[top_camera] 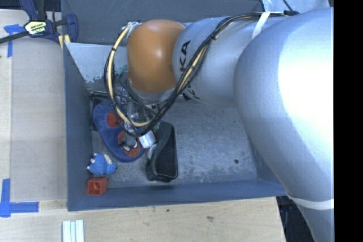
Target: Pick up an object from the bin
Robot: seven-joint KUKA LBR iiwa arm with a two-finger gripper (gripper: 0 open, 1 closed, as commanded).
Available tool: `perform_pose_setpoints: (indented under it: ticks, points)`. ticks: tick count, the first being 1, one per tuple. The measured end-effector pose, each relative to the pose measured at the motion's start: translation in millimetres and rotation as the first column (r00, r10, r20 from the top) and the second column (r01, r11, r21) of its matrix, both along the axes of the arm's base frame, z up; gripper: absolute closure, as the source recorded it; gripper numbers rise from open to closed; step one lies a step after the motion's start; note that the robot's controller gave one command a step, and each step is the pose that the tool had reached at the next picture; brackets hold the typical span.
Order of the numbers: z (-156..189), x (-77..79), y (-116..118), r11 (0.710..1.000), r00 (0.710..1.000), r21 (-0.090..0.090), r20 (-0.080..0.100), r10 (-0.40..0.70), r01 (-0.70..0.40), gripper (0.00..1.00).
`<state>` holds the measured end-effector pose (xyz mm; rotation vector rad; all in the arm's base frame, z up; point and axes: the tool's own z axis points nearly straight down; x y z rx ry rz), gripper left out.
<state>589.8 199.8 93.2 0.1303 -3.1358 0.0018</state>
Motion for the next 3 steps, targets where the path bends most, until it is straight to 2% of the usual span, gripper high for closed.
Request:
perform_pose_setpoints:
  ticks: [1, 2, 3]
  points:
    - [-20.7, 38.4, -4.3, 1.000, 1.000, 0.004, -0.004, 0.011, -0.011, 0.00]
    - [-10.2, 40.1, 35.2, 0.997, 0.997, 0.000, 0.010, 0.075, -0.075, 0.00]
    - [-8.5, 41.7, 35.0, 0.997, 0.997, 0.004, 0.015, 0.071, -0.071, 1.00]
